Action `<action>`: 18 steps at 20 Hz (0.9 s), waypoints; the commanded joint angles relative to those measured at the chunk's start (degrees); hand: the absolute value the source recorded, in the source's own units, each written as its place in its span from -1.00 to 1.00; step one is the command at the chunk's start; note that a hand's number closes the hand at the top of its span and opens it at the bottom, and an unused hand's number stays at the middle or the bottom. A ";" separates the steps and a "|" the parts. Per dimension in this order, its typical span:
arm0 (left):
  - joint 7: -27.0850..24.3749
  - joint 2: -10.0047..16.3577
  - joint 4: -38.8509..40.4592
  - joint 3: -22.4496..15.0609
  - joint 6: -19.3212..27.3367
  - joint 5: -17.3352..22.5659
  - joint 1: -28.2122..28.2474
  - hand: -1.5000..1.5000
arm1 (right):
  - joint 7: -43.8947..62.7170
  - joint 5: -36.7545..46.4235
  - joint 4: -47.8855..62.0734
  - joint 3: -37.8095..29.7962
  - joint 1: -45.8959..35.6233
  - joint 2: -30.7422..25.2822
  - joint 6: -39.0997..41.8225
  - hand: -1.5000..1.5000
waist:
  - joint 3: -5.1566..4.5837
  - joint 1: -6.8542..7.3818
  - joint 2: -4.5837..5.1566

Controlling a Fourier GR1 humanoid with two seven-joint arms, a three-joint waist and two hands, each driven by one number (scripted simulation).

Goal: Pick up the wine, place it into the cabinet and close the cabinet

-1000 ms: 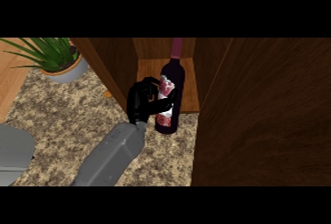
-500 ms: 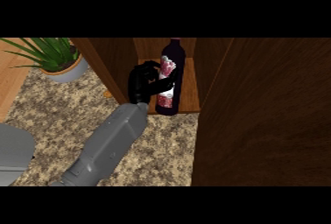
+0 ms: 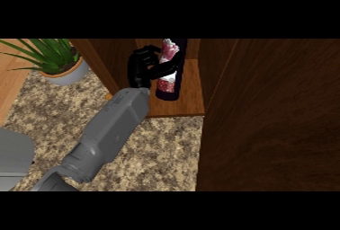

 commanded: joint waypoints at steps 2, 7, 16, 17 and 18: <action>-1.25 0.01 5.11 0.43 4.84 -2.66 -3.72 1.00 | 2.56 -6.99 -9.06 -1.13 3.95 -0.37 0.80 -1.00 | 0.03 0.00 -0.09; 0.72 3.02 12.12 -2.03 8.18 -6.84 -7.34 -1.00 | 3.26 -5.98 -7.94 0.37 2.11 -0.11 1.34 -1.00 | 0.02 -0.62 0.28; 0.88 2.28 17.43 -1.23 8.62 -8.76 -7.55 -1.00 | 2.21 -3.53 -7.13 2.32 3.22 1.44 1.09 -1.00 | -0.04 -0.66 0.43; 1.58 1.22 18.00 -1.44 10.65 -9.22 -8.60 -1.00 | 3.25 -5.00 -6.87 0.70 1.52 0.96 1.23 -1.00 | -0.03 -0.45 0.46; 0.41 2.33 18.13 -1.64 9.24 -9.60 -7.63 -1.00 | 3.07 -7.54 -6.81 -2.28 0.94 0.40 1.69 -1.00 | -0.01 -0.55 0.62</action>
